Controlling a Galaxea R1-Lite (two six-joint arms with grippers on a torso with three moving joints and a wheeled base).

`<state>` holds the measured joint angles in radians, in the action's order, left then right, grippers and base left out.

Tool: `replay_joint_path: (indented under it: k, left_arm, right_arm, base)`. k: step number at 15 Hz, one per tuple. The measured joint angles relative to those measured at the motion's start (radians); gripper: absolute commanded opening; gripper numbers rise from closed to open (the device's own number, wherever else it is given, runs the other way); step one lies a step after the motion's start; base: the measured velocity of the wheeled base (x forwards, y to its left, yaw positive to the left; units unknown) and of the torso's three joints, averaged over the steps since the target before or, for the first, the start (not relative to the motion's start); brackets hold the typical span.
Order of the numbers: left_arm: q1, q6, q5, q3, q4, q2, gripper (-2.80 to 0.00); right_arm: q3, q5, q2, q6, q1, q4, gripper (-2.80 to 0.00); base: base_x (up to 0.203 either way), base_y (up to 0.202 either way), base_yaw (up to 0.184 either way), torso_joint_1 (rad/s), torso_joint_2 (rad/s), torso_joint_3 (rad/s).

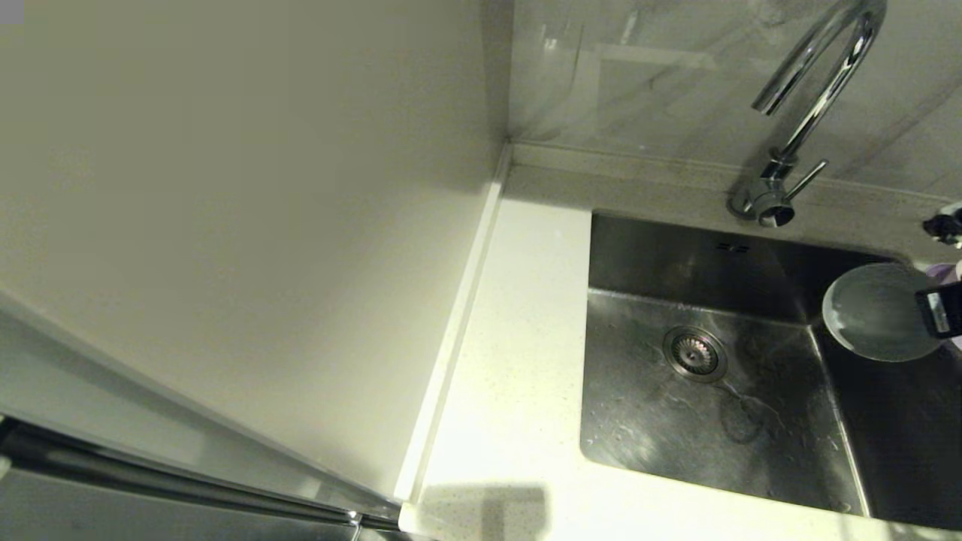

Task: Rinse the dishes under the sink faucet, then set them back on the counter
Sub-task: Put a bowl back to the table from the sink

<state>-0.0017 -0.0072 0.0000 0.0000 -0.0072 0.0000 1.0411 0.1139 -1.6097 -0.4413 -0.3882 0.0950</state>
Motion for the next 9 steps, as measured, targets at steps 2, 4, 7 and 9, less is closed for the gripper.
replay_joint_path:
  k: [2, 4, 7, 9]
  left_arm:
    - [0.0, 0.0, 0.0, 0.0, 0.0, 0.0, -2.8]
    - [0.0, 0.0, 0.0, 0.0, 0.0, 0.0, -2.8]
    - [0.0, 0.0, 0.0, 0.0, 0.0, 0.0, -2.8]
    - [0.0, 0.0, 0.0, 0.0, 0.0, 0.0, -2.8]
  right_arm:
    - [0.033, -0.039, 0.01, -0.001, -0.101, -0.082, -2.8]
    - [0.098, -0.089, 0.007, -0.002, -0.19, -0.232, -2.8]
    - [0.208, -0.188, -0.007, -0.002, -0.279, -0.501, -2.8]
    - [0.239, -0.244, -0.02, 0.002, -0.325, -0.619, -2.8]
  base:
    - [0.0, 0.0, 0.0, 0.0, 0.0, 0.0]
    - [0.0, 0.0, 0.0, 0.0, 0.0, 0.0]
    - [0.0, 0.0, 0.0, 0.0, 0.0, 0.0]
    - [0.0, 0.0, 0.0, 0.0, 0.0, 0.0]
